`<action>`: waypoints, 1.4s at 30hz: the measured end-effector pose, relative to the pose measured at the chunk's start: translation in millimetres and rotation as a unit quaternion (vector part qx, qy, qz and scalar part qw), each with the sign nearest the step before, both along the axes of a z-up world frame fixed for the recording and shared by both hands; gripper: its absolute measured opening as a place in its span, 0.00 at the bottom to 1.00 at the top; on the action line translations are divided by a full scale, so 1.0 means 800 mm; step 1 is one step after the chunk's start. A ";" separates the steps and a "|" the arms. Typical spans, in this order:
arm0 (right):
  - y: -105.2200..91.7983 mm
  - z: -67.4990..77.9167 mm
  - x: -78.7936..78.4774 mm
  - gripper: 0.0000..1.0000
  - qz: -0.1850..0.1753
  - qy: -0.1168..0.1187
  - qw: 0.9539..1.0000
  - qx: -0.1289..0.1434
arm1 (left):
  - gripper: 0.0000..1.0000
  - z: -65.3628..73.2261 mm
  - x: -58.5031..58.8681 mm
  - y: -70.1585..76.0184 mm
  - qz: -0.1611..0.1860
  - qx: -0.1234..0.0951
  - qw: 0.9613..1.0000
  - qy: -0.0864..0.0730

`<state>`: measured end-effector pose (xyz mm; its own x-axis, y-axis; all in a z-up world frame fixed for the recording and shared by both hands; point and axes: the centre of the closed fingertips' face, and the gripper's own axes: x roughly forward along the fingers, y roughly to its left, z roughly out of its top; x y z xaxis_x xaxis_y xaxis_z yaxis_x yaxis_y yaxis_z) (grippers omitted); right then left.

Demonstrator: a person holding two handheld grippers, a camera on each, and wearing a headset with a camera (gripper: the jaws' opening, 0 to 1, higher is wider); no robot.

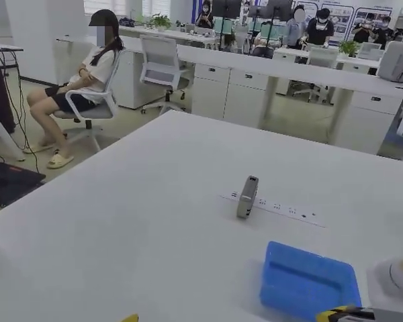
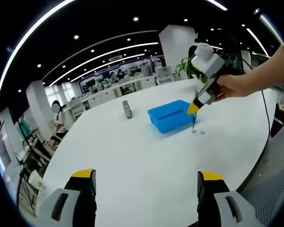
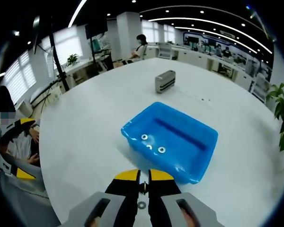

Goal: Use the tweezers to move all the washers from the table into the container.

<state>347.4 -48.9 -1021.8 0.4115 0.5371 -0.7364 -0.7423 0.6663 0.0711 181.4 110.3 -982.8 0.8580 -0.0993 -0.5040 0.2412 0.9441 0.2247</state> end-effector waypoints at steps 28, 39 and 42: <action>-0.007 -0.013 -0.006 0.01 -0.016 0.000 1.000 -0.019 | 0.90 0.006 0.000 0.004 0.008 -0.003 1.000 -0.009; -0.010 -0.011 -0.014 0.01 -0.006 0.003 0.999 -0.039 | 0.90 0.008 0.000 0.003 0.006 -0.003 1.000 -0.016; -0.011 -0.004 -0.019 0.01 0.000 -0.002 0.999 -0.042 | 0.89 0.009 0.000 0.003 0.005 -0.003 1.000 -0.017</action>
